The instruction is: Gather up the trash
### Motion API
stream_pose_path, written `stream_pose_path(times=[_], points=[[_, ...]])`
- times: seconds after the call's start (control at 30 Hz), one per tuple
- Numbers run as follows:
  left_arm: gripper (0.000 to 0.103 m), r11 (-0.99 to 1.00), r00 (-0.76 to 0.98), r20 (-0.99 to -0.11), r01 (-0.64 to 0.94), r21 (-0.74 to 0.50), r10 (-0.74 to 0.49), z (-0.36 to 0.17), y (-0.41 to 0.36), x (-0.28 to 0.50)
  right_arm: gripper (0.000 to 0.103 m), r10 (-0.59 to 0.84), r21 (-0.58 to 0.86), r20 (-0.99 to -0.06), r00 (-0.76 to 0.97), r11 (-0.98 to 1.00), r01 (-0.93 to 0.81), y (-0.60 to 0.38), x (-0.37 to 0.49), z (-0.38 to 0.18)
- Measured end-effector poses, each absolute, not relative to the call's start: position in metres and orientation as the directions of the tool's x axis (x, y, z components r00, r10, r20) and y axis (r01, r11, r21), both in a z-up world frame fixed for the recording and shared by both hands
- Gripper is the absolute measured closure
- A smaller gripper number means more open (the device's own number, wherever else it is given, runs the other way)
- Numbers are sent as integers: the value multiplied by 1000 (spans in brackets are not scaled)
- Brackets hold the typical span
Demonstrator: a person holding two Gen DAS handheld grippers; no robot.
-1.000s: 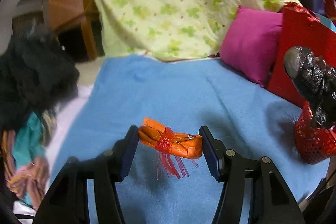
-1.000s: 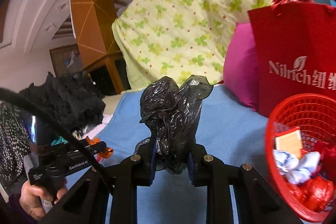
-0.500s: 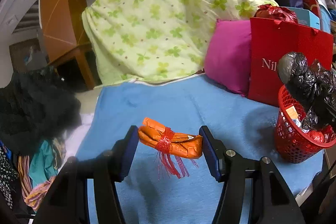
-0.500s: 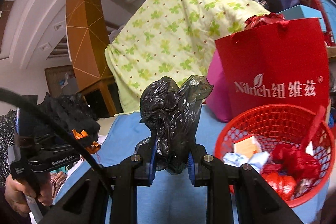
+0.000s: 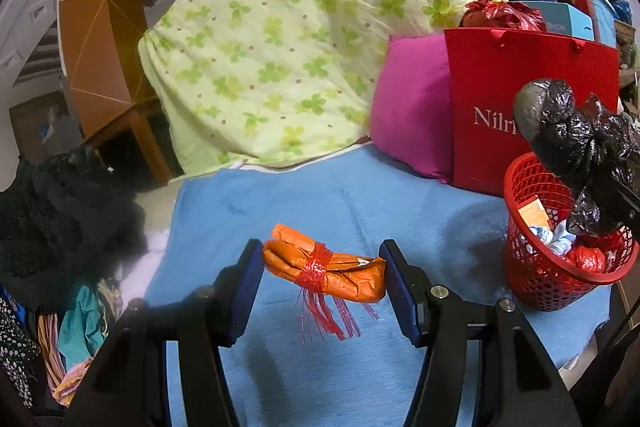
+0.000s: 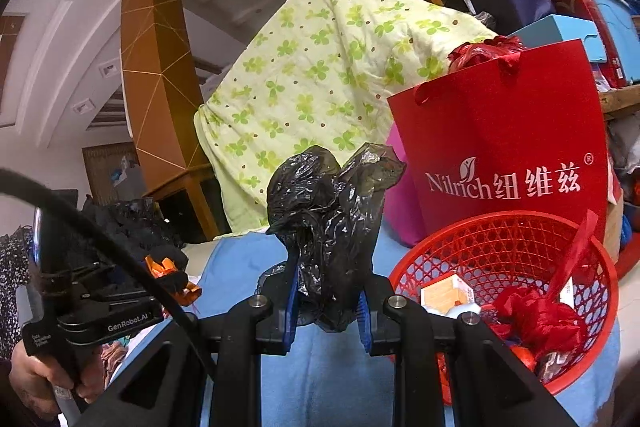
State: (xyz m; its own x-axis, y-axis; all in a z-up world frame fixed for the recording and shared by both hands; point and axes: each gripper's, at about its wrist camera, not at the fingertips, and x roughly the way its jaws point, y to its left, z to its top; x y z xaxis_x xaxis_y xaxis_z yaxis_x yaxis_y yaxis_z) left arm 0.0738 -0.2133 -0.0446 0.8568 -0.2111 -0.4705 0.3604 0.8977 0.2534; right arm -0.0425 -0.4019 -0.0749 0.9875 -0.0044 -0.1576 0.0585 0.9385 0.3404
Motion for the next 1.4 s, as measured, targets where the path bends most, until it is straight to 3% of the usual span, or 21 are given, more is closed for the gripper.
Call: stream_pose_path(times=[1.4], points=[[42, 861, 834, -487, 428, 274, -260, -46, -243, 60, 78, -59, 370, -135, 989, 923, 106, -427, -69, -76]])
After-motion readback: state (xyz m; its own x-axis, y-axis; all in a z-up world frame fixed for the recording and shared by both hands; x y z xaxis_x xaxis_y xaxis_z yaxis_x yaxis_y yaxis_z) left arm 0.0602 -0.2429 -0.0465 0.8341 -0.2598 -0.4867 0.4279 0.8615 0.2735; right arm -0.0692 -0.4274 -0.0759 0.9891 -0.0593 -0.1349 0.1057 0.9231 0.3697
